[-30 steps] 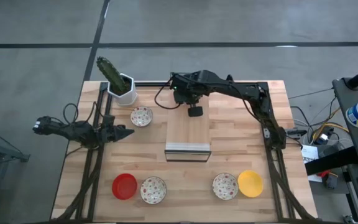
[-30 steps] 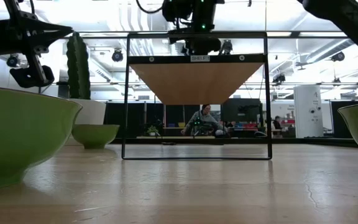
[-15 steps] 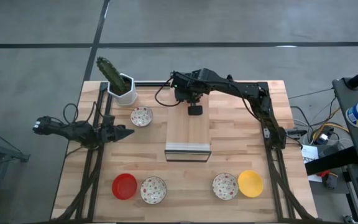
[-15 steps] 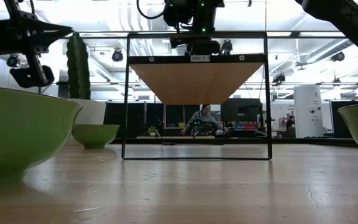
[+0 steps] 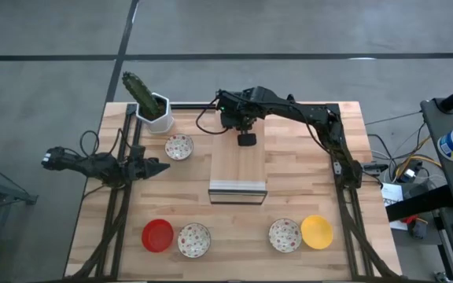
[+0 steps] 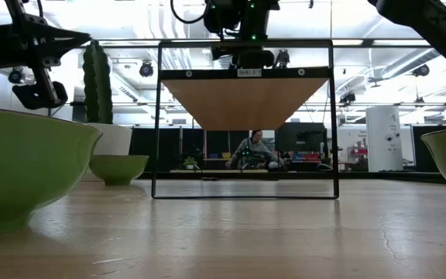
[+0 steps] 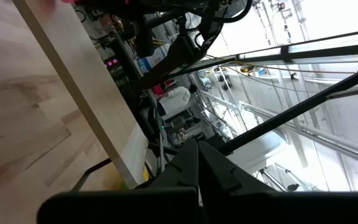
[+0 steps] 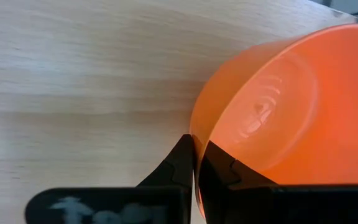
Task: Pick & Place Mini bowls
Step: Put the light orange bowl on the shelf, then stack the yellow bowl on the light orange bowl on the shelf
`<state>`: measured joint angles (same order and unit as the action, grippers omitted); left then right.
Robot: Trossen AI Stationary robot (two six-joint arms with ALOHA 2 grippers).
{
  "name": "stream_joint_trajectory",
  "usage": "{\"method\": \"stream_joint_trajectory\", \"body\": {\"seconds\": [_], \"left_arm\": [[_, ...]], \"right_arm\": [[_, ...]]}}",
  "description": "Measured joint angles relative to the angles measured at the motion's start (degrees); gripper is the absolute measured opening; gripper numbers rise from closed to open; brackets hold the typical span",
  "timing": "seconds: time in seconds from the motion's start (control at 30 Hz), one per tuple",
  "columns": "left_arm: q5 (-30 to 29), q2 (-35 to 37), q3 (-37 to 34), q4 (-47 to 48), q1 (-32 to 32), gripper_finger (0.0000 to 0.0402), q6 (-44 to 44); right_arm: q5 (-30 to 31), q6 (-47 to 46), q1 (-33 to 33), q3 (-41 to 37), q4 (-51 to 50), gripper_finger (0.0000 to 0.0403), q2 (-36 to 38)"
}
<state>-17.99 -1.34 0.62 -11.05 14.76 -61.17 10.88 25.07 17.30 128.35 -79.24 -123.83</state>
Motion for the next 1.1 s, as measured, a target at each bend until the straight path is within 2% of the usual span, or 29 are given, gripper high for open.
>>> {"method": "stream_joint_trajectory", "body": {"seconds": [0.3,0.7,1.1], "left_arm": [[-0.12,0.01,0.0,0.0,0.0,0.0,0.04],[-0.14,0.01,0.0,0.0,0.0,0.0,-0.04],[-0.16,0.0,0.0,0.0,0.02,0.0,-0.28]], "right_arm": [[-0.42,-1.99,-0.02,0.0,0.07,0.0012,0.0],[-0.38,-7.15,0.0,0.62,-0.36,0.0097,0.02],[-0.45,-16.23,-0.08,1.7,-2.34,0.0131,3.75]]}}
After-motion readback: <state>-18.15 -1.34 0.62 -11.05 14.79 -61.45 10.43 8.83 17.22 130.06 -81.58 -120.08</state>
